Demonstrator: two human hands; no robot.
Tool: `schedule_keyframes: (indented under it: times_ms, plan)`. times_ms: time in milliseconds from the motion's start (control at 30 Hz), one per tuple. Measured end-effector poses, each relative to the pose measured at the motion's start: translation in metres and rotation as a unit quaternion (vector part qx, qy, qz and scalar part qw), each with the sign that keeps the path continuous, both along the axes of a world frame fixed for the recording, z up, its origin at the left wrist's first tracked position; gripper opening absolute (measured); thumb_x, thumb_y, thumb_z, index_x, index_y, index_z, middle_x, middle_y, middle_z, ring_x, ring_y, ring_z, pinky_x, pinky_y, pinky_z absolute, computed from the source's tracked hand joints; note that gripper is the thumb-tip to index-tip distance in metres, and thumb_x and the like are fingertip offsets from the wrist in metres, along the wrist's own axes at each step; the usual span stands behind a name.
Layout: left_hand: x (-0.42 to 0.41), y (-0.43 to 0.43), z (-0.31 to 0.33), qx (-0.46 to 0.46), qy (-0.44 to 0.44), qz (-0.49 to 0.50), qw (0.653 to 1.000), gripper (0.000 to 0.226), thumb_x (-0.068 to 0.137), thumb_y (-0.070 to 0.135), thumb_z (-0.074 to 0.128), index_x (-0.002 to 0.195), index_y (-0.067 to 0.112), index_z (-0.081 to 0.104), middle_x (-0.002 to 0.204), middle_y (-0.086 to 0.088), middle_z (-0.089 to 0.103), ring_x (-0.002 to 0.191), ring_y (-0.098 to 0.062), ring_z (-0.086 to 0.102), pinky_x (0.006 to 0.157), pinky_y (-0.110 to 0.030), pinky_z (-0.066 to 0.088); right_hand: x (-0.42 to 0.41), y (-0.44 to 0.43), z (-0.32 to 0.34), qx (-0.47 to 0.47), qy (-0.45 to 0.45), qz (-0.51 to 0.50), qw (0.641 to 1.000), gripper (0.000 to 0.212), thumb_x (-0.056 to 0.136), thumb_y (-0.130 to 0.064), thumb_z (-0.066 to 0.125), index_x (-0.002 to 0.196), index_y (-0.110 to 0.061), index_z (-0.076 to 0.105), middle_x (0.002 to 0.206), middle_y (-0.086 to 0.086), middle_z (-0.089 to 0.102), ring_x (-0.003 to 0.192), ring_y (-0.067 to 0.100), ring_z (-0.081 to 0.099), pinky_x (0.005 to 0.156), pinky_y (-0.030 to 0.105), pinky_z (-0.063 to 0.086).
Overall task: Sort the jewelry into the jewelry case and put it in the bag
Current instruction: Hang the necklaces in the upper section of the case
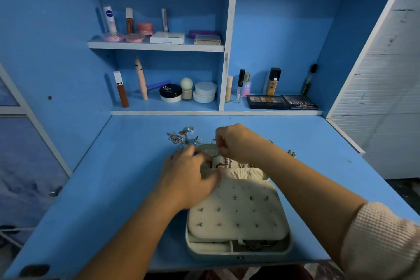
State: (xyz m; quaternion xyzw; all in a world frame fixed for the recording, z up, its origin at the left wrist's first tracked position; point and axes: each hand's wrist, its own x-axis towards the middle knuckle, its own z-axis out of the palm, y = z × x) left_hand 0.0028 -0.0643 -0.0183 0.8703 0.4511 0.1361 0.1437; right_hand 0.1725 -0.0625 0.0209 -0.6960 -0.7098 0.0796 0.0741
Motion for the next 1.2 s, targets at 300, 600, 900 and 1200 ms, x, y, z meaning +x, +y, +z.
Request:
schedule_keyframes:
  times_ms: [300, 600, 900, 1200]
  plan:
    - [0.001, -0.003, 0.008, -0.036, 0.065, -0.02, 0.997, 0.06, 0.092, 0.064, 0.034, 0.138, 0.03, 0.049, 0.156, 0.012, 0.028, 0.133, -0.019, 0.042, 0.103, -0.034, 0.042, 0.011, -0.003, -0.011, 0.06, -0.152, 0.107, 0.981, 0.012, 0.094, -0.014, 0.046, 0.098, -0.018, 0.057, 0.091, 0.005, 0.056, 0.085, 0.027, 0.056, 0.067, 0.03, 0.035]
    - [0.001, -0.005, 0.007, -0.015, 0.046, -0.013, 0.999, 0.049, 0.092, 0.061, 0.035, 0.126, 0.03, 0.055, 0.125, 0.012, 0.054, 0.109, -0.014, 0.055, 0.085, -0.031, 0.048, 0.024, -0.006, -0.018, 0.076, -0.163, 0.137, 0.974, 0.015, 0.095, -0.014, 0.048, 0.101, -0.02, 0.059, 0.097, 0.004, 0.055, 0.089, 0.027, 0.056, 0.069, 0.029, 0.036]
    - [0.001, -0.005, 0.007, -0.005, 0.052, -0.018, 0.998, 0.051, 0.092, 0.062, 0.032, 0.13, 0.032, 0.048, 0.129, 0.01, 0.053, 0.113, -0.017, 0.054, 0.09, -0.035, 0.047, 0.021, -0.005, -0.013, 0.095, -0.125, 0.15, 0.976, 0.027, 0.095, -0.018, 0.05, 0.118, -0.02, 0.064, 0.106, 0.004, 0.058, 0.098, 0.024, 0.057, 0.082, 0.036, 0.048]
    - [0.004, -0.004, 0.009, 0.005, 0.071, -0.019, 0.997, 0.052, 0.092, 0.063, 0.033, 0.132, 0.032, 0.047, 0.127, 0.008, 0.047, 0.114, -0.02, 0.052, 0.088, -0.035, 0.045, 0.01, -0.004, -0.009, 0.026, -0.115, 0.117, 0.986, 0.027, 0.094, -0.025, 0.044, 0.109, -0.022, 0.066, 0.098, 0.002, 0.057, 0.091, 0.022, 0.058, 0.078, 0.038, 0.05]
